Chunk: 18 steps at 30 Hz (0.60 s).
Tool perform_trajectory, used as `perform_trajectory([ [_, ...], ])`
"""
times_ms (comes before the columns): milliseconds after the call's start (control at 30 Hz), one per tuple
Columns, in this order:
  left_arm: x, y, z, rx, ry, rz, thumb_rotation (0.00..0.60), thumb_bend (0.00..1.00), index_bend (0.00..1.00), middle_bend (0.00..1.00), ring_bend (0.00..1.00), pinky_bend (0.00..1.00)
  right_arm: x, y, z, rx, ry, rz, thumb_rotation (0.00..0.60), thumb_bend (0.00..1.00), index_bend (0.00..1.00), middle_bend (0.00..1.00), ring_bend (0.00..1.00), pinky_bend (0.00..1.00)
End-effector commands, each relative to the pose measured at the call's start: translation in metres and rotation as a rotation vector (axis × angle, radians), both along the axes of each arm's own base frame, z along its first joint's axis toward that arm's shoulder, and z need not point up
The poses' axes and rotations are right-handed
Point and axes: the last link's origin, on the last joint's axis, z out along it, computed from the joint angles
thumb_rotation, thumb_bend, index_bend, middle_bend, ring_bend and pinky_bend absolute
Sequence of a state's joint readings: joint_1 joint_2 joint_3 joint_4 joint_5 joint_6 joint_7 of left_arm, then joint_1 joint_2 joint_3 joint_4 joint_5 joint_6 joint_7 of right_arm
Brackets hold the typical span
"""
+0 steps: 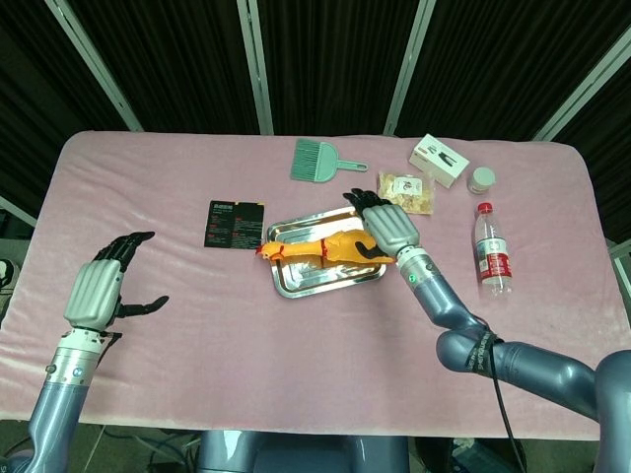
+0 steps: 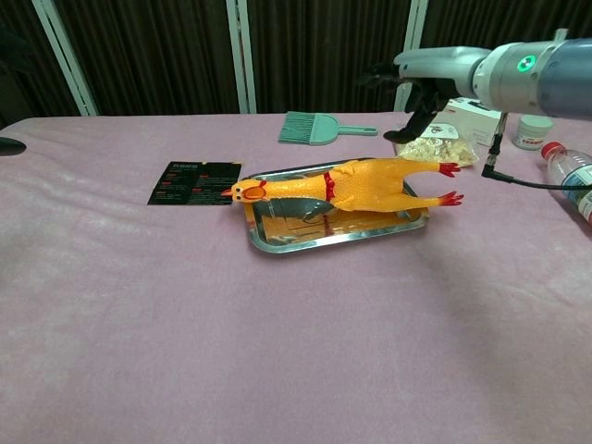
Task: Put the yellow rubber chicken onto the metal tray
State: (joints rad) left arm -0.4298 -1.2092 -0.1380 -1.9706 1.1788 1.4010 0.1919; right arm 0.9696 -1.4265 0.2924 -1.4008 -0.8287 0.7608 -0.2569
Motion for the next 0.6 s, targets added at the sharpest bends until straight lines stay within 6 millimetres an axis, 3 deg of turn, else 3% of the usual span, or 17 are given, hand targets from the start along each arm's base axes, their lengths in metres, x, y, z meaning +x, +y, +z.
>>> perform_trajectory([
  [33,-0.005,0.002,0.003,0.031,0.025,0.005,0.6,0.1,0.15,0.17,0.13,0.21,-0.015,0.014,0.036,-0.114,-0.077,-0.004,0.6,0.41,0.09,0.22,0.26,0.4],
  [167,-0.015,0.003,0.009,0.054,0.056,0.029,0.6,0.11,0.17,0.17,0.13,0.21,-0.046,0.034,0.066,-0.243,-0.149,-0.044,0.6,0.41,0.24,0.32,0.33,0.45],
  [333,-0.031,0.0,0.015,0.075,0.076,0.05,0.6,0.11,0.19,0.17,0.13,0.21,-0.091,0.065,0.095,-0.379,-0.14,-0.109,0.6,0.41,0.3,0.35,0.35,0.42],
  [433,-0.038,-0.006,0.016,0.093,0.058,0.052,0.6,0.11,0.19,0.18,0.13,0.19,-0.115,0.086,0.107,-0.445,-0.092,-0.137,0.6,0.41,0.3,0.35,0.34,0.36],
  [600,-0.05,-0.022,0.021,0.123,0.084,0.034,0.6,0.11,0.19,0.18,0.13,0.15,-0.15,0.123,0.122,-0.489,-0.035,-0.178,0.6,0.41,0.29,0.34,0.25,0.19],
])
